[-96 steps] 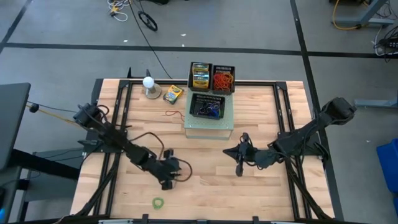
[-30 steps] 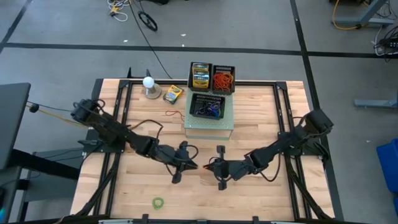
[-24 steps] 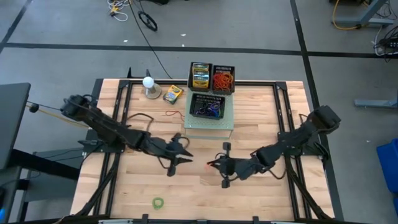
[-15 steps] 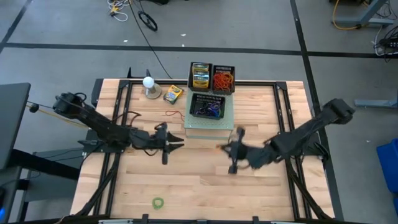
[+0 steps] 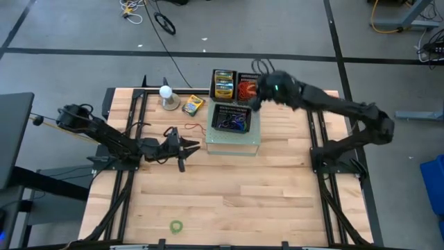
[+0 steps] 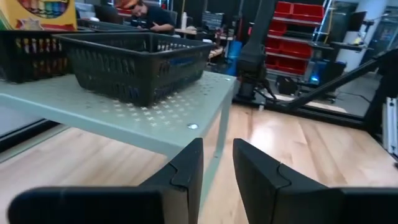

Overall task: Pick & Place Office Desk Supplies
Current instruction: Put the orange rubber band into the top right black bin on the shelf, then put the yellow crayon box into the top left black bin on the shelf

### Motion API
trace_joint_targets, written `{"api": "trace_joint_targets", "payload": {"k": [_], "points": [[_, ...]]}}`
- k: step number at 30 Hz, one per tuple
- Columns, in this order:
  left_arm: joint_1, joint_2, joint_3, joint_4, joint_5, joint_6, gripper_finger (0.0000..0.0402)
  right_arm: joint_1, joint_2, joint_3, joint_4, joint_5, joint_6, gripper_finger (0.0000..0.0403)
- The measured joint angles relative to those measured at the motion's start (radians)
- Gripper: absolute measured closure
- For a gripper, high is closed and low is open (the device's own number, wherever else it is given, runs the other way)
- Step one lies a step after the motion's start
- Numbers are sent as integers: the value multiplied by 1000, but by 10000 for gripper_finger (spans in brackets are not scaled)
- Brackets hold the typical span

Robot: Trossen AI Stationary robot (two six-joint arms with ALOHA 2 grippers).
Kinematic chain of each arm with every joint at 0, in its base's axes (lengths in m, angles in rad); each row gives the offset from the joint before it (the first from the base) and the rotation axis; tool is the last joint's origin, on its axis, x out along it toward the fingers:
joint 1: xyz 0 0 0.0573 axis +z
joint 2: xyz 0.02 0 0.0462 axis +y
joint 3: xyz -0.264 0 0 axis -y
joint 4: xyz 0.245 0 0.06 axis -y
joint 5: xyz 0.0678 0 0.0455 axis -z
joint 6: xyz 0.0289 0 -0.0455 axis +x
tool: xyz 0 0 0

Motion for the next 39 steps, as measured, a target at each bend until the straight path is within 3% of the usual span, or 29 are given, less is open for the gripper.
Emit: {"api": "trace_joint_targets", "payload": {"k": [4, 8, 12, 20, 25, 29, 33, 39], "points": [[0, 0, 0, 7, 0, 8, 308, -170, 85, 0, 35, -146, -16, 399], [0, 0, 0, 16, -4, 23, 308, -241, 166, -1, 80, -236, -18, 396], [0, 0, 0, 19, -7, 24, 308, -246, 198, -1, 119, -219, -18, 364], [10, 0, 0, 15, -26, -43, 308, -243, 157, 6, 148, -166, -25, 245], [102, -28, 2, -27, -23, -96, 313, -234, 91, 22, 140, -166, -25, 208], [233, -84, 2, -157, 50, -150, 336, -232, 45, 24, 127, -183, -26, 238], [377, -115, 59, -398, 122, -173, 351, -232, 35, 23, 86, -200, -26, 301], [545, -63, 248, -842, 119, -96, 312, -228, 34, 23, 81, -215, -45, 373]]}}
